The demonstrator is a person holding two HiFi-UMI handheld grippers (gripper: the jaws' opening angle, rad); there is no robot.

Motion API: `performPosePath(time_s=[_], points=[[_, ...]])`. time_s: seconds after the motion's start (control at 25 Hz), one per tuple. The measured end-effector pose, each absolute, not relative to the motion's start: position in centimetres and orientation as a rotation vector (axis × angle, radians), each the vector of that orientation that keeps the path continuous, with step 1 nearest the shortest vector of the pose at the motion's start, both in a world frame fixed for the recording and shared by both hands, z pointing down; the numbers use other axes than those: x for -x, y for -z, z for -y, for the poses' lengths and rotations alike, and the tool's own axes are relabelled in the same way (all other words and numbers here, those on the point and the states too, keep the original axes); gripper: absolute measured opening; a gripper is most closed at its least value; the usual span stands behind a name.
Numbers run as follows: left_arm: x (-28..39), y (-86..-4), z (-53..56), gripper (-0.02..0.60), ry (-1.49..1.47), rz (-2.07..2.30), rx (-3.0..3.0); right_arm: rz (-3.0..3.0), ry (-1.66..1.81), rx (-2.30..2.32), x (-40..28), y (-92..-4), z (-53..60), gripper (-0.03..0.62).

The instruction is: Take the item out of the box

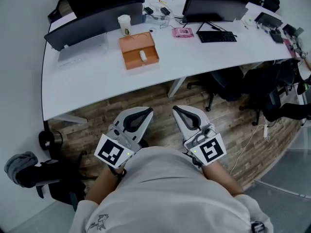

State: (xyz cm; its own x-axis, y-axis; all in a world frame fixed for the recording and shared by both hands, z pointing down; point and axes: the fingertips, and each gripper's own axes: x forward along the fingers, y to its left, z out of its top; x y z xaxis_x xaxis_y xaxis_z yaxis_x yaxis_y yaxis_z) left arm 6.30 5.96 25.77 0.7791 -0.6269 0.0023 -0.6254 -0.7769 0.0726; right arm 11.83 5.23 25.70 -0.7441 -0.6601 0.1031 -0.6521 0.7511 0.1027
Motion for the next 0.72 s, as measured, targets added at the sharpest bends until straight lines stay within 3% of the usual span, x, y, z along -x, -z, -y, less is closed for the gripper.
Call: performPosePath(time_s=[0.72], points=[[9.8, -27.1, 6.1, -0.002, 0.009, 0.964, -2.908, 2.781, 0.092, -1.083, 4.3, -27.3, 7.8, 0.003]])
